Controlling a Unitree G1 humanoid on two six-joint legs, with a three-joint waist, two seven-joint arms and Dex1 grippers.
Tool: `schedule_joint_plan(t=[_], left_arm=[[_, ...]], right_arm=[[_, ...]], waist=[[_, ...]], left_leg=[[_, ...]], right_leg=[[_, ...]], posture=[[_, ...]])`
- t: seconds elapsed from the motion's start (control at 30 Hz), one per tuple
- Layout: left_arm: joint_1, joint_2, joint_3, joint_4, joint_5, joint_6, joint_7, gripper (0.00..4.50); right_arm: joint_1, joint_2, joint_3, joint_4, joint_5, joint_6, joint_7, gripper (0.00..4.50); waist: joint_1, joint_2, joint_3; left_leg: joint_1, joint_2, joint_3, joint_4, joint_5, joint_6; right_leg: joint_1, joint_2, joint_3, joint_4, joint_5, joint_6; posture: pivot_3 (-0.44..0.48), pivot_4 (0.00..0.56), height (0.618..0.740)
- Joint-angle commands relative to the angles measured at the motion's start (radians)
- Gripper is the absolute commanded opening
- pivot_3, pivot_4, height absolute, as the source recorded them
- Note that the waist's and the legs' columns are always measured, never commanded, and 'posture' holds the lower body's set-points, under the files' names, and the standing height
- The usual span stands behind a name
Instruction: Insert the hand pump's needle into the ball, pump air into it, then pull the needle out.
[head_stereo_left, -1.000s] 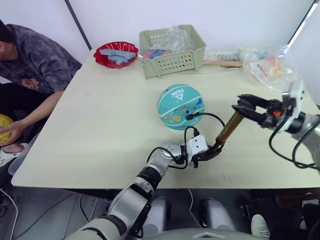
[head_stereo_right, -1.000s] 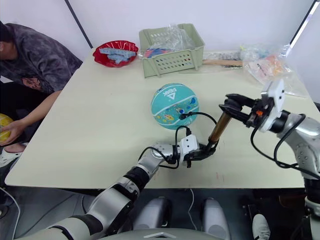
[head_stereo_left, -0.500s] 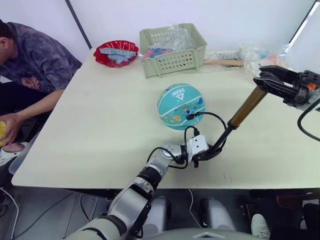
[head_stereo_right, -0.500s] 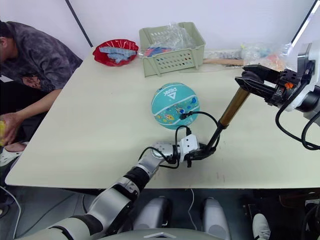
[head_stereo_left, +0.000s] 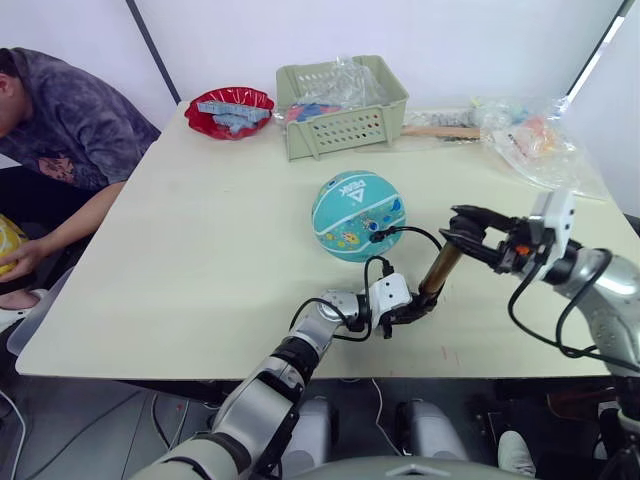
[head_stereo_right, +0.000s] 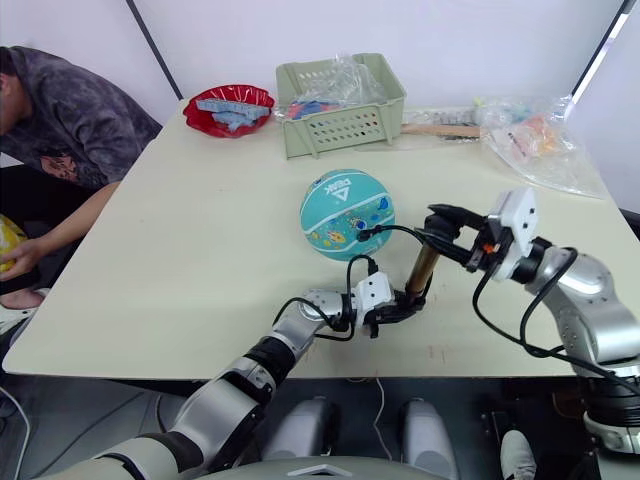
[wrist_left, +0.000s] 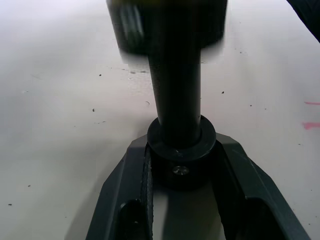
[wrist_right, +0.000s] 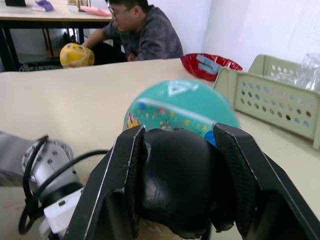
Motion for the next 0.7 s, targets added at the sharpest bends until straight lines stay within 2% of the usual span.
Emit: schedule_joint_plan(t=[0.03, 0.13, 0.33, 0.57, 0.7], left_arm=[[0.046, 0.033, -0.031, 0.051, 0.054, 0.036, -0.011, 1.16], [0.053, 0.035, -0.032, 0.044, 0.053, 0.038, -0.011, 1.16], [0.055, 0.039, -0.033, 0.043, 0.054, 0.039, -0.012, 1.16], [0.053, 0.037, -0.034, 0.049, 0.056, 0.034, -0.015, 1.16], [0.053, 0.038, -0.035, 0.051, 0.057, 0.031, -0.018, 1.16]], right_arm=[[0.052, 0.018, 0.068, 0.102, -0.092, -0.01, 0.007, 1.73], [0.053, 0.019, 0.074, 0.112, -0.119, -0.039, 0.017, 1.73], [0.005, -0.016, 0.002, 0.057, -0.053, 0.003, 0.039, 1.73], [-0.13, -0.14, -0.148, -0.016, 0.118, 0.147, 0.065, 1.73], [-0.183, -0.209, -0.207, -0.023, 0.153, 0.192, 0.076, 1.73]], waist=[[0.0, 0.0, 0.0], [-0.001, 0.001, -0.001], [-0.001, 0.002, 0.0], [0.001, 0.011, 0.007], [0.003, 0.011, 0.009]], left_leg=[[0.0, 0.0, 0.0, 0.0, 0.0, 0.0], [0.0, 0.0, 0.0, 0.0, 0.0, 0.0], [0.001, 0.0, 0.0, -0.001, 0.0, 0.0], [-0.004, -0.001, 0.0, 0.0, 0.0, 0.0], [-0.005, -0.002, 0.0, 0.0, 0.0, 0.0]], right_leg=[[0.0, 0.0, 0.0, 0.0, 0.0, 0.0], [0.0, 0.0, 0.0, 0.0, 0.0, 0.0], [0.0, 0.0, 0.0, 0.0, 0.0, 0.0], [-0.003, -0.001, 0.001, 0.0, 0.0, 0.0], [-0.004, -0.001, 0.0, 0.0, 0.0, 0.0]], posture=[[0.0, 0.15, 0.74], [0.0, 0.15, 0.74], [0.0, 0.15, 0.74], [0.0, 0.15, 0.74], [0.0, 0.15, 0.74]])
